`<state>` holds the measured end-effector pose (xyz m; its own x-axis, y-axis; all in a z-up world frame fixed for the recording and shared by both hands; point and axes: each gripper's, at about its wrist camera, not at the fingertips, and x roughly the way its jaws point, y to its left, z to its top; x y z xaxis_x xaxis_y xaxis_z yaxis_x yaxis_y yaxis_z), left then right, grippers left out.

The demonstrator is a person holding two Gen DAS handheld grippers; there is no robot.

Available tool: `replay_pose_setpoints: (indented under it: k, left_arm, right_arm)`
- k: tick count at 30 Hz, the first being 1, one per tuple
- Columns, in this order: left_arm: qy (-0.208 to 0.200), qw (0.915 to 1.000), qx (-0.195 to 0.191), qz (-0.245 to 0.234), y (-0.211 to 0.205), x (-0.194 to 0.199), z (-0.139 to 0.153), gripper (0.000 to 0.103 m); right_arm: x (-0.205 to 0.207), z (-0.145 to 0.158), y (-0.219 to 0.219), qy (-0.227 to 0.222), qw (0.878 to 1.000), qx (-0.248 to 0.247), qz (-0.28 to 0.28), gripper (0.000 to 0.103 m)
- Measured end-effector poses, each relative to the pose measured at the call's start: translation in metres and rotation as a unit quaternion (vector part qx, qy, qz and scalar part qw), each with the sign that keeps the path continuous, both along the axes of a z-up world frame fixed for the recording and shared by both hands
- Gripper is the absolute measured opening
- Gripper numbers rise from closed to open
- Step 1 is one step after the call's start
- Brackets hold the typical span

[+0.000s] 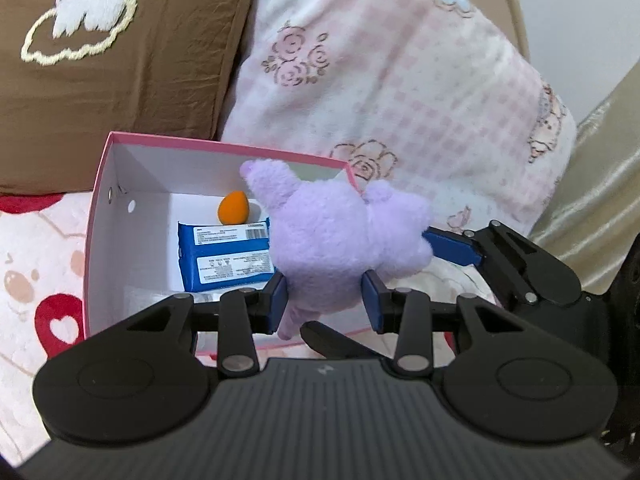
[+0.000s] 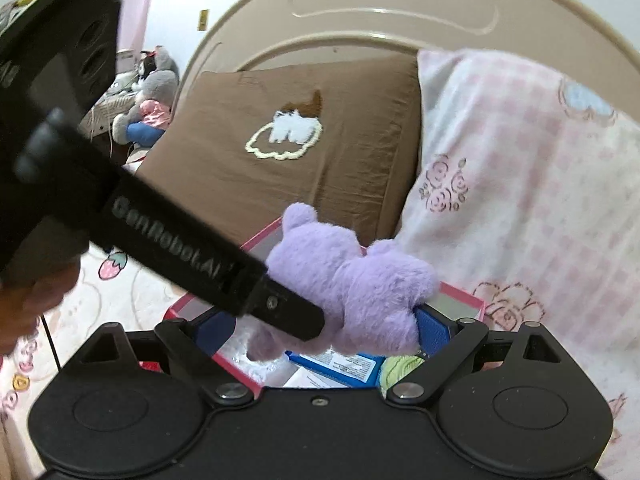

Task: Organize objects
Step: 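Lift the plush toy with the left gripper and carry it over the box, then lower the plush toy onto the blue packs and open the left gripper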

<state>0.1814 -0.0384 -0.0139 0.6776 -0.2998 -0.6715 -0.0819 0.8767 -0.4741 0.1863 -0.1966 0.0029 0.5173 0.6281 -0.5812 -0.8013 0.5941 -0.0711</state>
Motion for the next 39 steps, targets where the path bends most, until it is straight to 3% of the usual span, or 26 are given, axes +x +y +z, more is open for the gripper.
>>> replay_pose_setpoints:
  k: [6,13,17,21,25,30,36,39]
  left_arm:
    - [0.015,0.9996,-0.022,0.009,0.014,0.015,-0.031,0.038]
    - [0.034,0.9991,-0.017,0.018,0.025,0.026,-0.053,0.038]
    - [0.034,0.9990,0.001,0.029,0.031,0.031,-0.060,0.038]
    - [0.034,0.9987,0.006,0.038,0.035,0.038,-0.073,0.038]
    - [0.035,0.9983,0.013,0.044,0.038,0.043,-0.088,0.038]
    - [0.040,0.9974,-0.020,0.057,0.051,0.050,-0.111,0.038]
    - [0.035,0.9964,-0.032,0.070,0.059,0.052,-0.124,0.037]
    - [0.043,0.9977,-0.009,0.051,0.053,0.055,-0.126,0.034]
  right_arm:
    - [0.023,-0.019,0.010,0.020,1.000,-0.013,0.009,0.094]
    - [0.048,-0.046,0.018,0.086,0.996,-0.022,0.012,0.087]
    - [0.060,-0.062,0.022,0.113,0.993,-0.029,0.005,0.071]
    - [0.071,-0.075,0.025,0.135,0.990,-0.028,0.002,0.067]
    - [0.079,-0.087,0.033,0.140,0.990,-0.037,0.000,0.066]
    - [0.087,-0.103,0.046,0.144,0.988,-0.056,-0.006,0.066]
    - [0.097,-0.113,0.058,0.139,0.987,-0.077,0.003,0.066]
    - [0.102,-0.120,0.061,0.143,0.986,-0.086,0.000,0.065]
